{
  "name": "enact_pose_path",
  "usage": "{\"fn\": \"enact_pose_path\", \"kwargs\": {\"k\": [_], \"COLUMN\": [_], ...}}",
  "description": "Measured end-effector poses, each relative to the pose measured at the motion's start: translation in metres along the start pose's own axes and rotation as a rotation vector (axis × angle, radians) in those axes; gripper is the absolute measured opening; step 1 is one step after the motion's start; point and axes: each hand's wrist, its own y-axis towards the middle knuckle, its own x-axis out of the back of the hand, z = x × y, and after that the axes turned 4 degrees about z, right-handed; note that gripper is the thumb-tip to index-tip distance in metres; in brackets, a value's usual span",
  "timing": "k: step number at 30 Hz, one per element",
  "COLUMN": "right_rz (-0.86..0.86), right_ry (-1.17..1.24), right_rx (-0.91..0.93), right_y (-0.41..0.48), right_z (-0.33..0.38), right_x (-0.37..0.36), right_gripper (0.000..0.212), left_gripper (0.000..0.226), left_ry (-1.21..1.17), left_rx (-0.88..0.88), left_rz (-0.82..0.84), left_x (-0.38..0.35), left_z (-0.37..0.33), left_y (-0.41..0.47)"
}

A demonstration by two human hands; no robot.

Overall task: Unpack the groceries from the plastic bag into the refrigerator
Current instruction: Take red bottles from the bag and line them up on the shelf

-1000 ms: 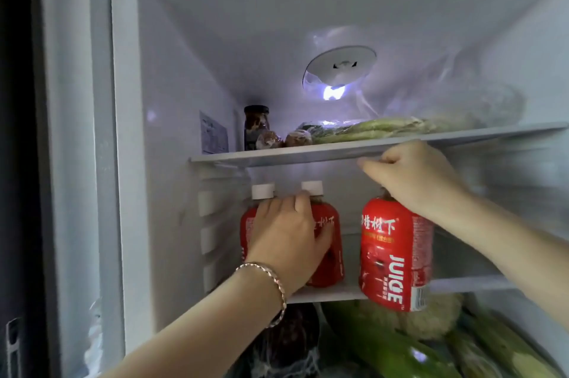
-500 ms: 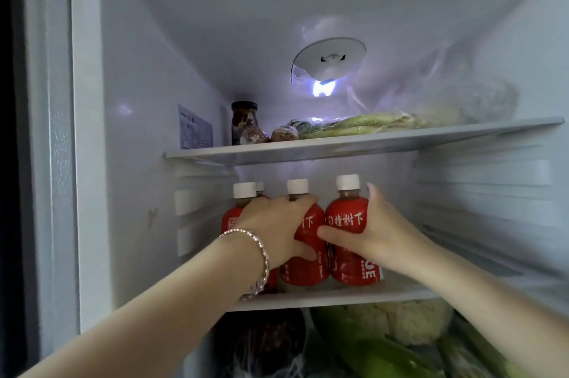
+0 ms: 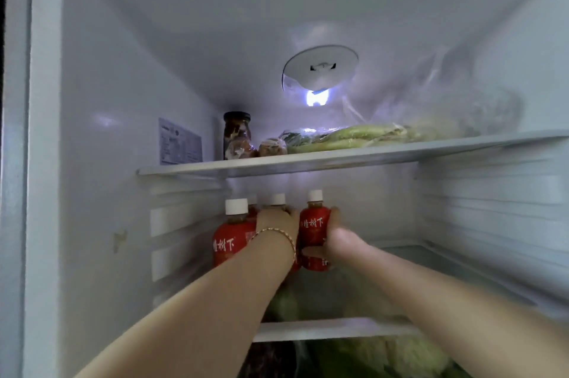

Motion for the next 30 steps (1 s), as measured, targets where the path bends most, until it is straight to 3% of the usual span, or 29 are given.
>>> {"fn": "enact_pose_path", "kwargs": {"k": [4, 11, 17, 21, 24, 27, 28, 29, 30], "right_rz": [0.118, -0.037, -0.089, -0.078, -0.050, -0.016, 0.003, 0.051, 0.081], "right_ry": [-0.129, -0.175, -0.164, -0.168, -0.161, -0.026, -0.048, -0.251, -0.653], "right_rx": [-0.010, 0.076, 0.032, 0.004, -0.045, -0.036, 0.001, 0.071, 0.220], "right_y": [0.019, 0.051, 0.060, 0.057, 0.040, 0.017, 0.008, 0.002, 0.001], "right_z": [-0.003, -0.018, -0.023, -0.026, -0.018, -0.013, -0.009, -0.011, -0.017], "right_x": [0.006, 0.002, -0.004, -0.006, 0.000, 0.009, 0.007, 0.005, -0.001], "right_gripper": [0.059, 0.080, 0.093, 0.073, 0.043, 0.053, 0.051, 0.043, 0.036], "left_gripper": [0.081, 0.075, 0.070, 0.075, 0.062, 0.066, 0.074, 0.082, 0.088], "left_ry": [-0.089, -0.439, -0.465, -0.360, -0.164, -0.228, -0.368, -0.549, -0.725], "left_rx": [0.093, 0.009, 0.016, -0.015, -0.031, 0.098, 0.200, 0.293, 0.355], "left_rz": [0.077, -0.042, -0.074, -0.063, -0.340, -0.651, -0.649, -0.595, -0.525], "left_x": [-0.011, -0.023, -0.026, -0.025, -0.018, -0.020, -0.023, -0.027, -0.030], "left_z": [-0.003, 0.007, 0.012, 0.010, 0.015, 0.030, 0.035, 0.039, 0.042], "left_y": [0.013, 0.025, 0.033, 0.020, -0.004, -0.036, -0.047, -0.056, -0.063]}}
